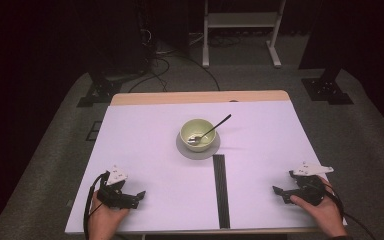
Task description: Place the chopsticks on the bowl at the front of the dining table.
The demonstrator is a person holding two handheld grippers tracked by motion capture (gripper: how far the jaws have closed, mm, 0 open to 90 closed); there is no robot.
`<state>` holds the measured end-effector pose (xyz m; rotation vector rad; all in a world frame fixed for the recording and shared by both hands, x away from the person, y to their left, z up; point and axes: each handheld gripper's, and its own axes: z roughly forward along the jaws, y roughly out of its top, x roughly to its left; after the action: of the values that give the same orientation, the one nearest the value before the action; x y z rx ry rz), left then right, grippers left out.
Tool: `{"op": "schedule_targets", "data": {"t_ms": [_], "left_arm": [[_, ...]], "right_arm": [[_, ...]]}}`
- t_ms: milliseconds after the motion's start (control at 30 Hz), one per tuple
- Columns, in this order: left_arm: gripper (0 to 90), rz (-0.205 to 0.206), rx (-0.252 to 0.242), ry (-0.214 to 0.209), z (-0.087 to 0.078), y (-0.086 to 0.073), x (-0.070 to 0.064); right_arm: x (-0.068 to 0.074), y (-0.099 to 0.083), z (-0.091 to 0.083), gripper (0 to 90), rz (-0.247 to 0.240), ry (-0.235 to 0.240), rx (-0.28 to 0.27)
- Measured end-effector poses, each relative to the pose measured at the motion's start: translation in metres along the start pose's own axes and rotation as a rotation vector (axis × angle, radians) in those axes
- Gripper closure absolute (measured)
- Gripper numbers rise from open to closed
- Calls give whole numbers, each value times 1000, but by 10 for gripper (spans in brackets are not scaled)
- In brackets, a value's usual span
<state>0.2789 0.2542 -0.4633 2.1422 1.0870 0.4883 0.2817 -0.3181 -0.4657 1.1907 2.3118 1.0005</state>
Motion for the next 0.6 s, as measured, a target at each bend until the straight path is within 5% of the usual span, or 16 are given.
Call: {"op": "schedule_targets", "data": {"t_ms": [600], "left_arm": [[0,1,-1,1,0,0,0]], "right_arm": [[2,5,-2,121,28,36,-11]]}}
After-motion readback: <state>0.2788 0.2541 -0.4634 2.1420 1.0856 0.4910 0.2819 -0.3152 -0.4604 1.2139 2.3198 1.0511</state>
